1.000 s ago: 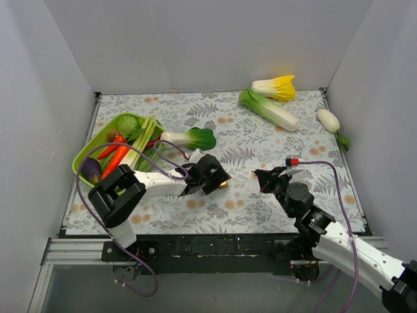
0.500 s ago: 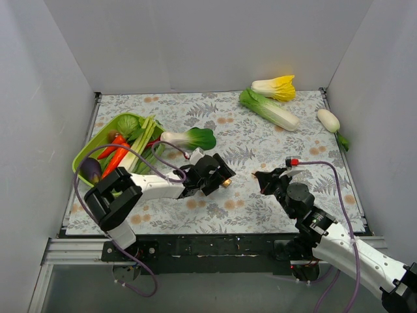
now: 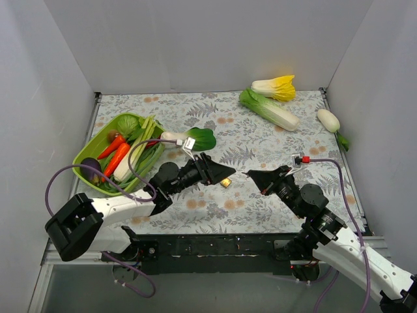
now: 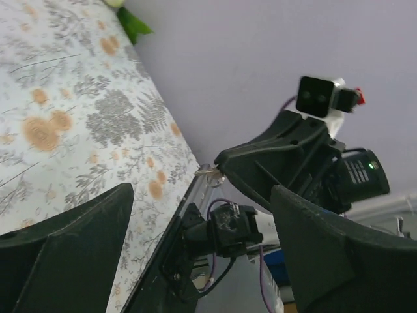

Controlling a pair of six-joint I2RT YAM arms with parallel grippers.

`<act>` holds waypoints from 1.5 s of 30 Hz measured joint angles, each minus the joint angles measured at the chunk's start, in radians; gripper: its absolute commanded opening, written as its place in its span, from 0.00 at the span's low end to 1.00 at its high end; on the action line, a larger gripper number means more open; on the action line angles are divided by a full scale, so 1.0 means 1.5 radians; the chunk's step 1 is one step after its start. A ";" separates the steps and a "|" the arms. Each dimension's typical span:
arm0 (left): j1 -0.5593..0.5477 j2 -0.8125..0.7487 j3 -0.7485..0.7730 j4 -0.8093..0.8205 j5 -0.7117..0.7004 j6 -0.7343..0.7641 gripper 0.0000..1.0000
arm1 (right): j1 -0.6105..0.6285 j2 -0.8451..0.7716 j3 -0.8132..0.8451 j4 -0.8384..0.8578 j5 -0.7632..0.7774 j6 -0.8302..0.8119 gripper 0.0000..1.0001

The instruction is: Unlock with the key

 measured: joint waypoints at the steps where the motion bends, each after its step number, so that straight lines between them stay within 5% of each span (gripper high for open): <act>1: 0.002 -0.001 0.001 0.019 0.021 0.008 0.79 | 0.000 -0.002 0.003 0.001 -0.010 0.007 0.01; 13: 0.003 0.058 0.063 0.141 0.265 0.021 0.47 | 0.000 -0.016 0.023 0.034 -0.115 0.105 0.01; 30: 0.005 0.073 0.063 0.133 0.275 0.024 0.03 | 0.000 -0.014 0.024 0.049 -0.132 0.132 0.01; 45: 0.011 0.026 0.096 -0.024 0.297 0.114 0.00 | 0.000 -0.018 0.045 -0.019 -0.147 0.109 0.04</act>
